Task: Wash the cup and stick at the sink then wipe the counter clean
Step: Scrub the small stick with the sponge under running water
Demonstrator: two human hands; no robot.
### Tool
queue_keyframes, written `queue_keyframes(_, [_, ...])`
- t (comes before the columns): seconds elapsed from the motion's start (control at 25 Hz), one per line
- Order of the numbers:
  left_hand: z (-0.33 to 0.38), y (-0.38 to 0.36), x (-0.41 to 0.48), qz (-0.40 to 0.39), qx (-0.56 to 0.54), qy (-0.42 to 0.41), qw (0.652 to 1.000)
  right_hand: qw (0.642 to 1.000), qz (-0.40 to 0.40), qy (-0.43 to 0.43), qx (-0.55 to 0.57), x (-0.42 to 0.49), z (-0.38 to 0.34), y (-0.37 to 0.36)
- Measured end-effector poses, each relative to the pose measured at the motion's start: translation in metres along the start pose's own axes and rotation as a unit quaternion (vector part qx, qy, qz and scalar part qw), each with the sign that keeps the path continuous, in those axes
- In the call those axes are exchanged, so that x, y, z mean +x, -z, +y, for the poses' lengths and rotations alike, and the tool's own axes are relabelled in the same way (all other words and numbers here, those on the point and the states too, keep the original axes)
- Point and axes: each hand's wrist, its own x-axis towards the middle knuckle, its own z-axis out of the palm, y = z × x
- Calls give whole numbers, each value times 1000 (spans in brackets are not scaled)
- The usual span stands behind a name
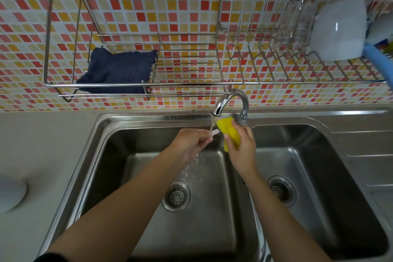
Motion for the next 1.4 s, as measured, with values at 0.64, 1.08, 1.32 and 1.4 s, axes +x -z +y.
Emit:
queue_keyframes(0.64, [5, -2, -7, 31, 25, 34, 999, 999, -13, 33, -24, 3, -15, 3])
queue_keyframes(1.08, [-3, 10, -3, 57, 199, -116, 971, 999, -13, 31, -30, -1, -20, -3])
queue_keyframes(1.32, [-16, 6, -11, 124, 346, -300, 881, 999, 16, -5, -37, -9, -24, -6])
queue_keyframes(1.4, [-20, 7, -13, 124, 364, -329, 863, 998, 39, -43, -21, -10, -24, -5])
